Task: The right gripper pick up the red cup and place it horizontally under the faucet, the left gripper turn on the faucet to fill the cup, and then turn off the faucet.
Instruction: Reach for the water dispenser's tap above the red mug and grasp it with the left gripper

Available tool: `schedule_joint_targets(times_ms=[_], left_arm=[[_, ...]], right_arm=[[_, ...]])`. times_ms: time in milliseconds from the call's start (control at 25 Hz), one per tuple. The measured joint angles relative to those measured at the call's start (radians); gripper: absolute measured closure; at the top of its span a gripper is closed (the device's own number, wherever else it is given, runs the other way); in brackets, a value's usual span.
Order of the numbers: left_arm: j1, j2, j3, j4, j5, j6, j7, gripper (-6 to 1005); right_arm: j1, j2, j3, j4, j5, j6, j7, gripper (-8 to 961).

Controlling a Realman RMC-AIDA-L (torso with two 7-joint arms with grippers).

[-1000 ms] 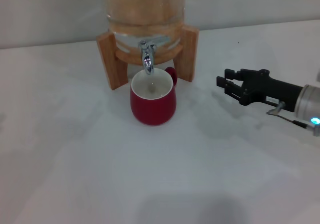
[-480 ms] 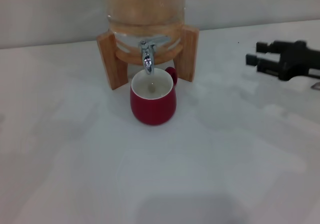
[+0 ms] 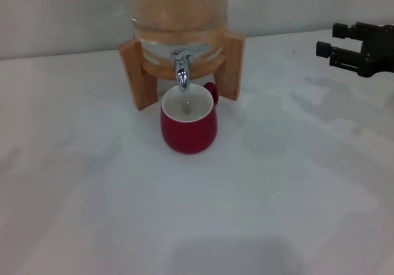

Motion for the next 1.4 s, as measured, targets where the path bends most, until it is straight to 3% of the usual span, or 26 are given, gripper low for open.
schedule_joint_targets(times_ms=[200,240,280,400,600,760,960,1160,1240,1400], left_arm=[[-0.025,0.022,0.173,0.197,0.124,-0.015,-0.285,201],[-0.025,0.022,0.173,0.197,0.124,-0.015,-0.285,201],[-0.061,0.046,0.268,0.297,0.194,-0.040,-0.415,201],[-0.115,0.066,0.353,0.382,0.275,-0.067,-0.521,201],[-0.269,0.082,0.506,0.492,0.518,-0.132,-0.649,201],[-0.385,0.066,0.586,0.506,0.676,-0.156,-0.660,201],[-0.495,0.026,0.747,0.535,0.859,-0.134,-0.642,201],[-0.496,-0.030,0.957,0.660,1.028,-0.008,-0.584,201],[-0.483,-0.031,1.039,0.689,1.040,0.058,-0.579,201],[-0.479,-0.031,1.094,0.698,1.037,0.152,-0.567,201]], right_arm=[[-0.004,0.000,0.001,0.001,0.009,-0.004,-0.003,366],[-0.004,0.000,0.000,0.001,0.009,-0.004,-0.003,367],[-0.004,0.000,-0.001,0.001,0.009,-0.006,-0.003,368],[-0.005,0.000,-0.003,0.001,0.006,-0.011,-0.003,370],[-0.005,0.000,-0.004,0.014,0.002,-0.017,-0.004,373],[-0.003,0.001,-0.012,0.032,0.006,-0.027,-0.008,376],[-0.007,0.001,-0.013,0.064,0.009,-0.031,-0.032,377],[-0.001,0.001,-0.013,0.088,0.009,-0.035,-0.047,377],[0.000,0.001,-0.013,0.094,0.009,-0.039,-0.052,377],[0.006,0.001,-0.011,0.108,0.011,-0.050,-0.059,377]])
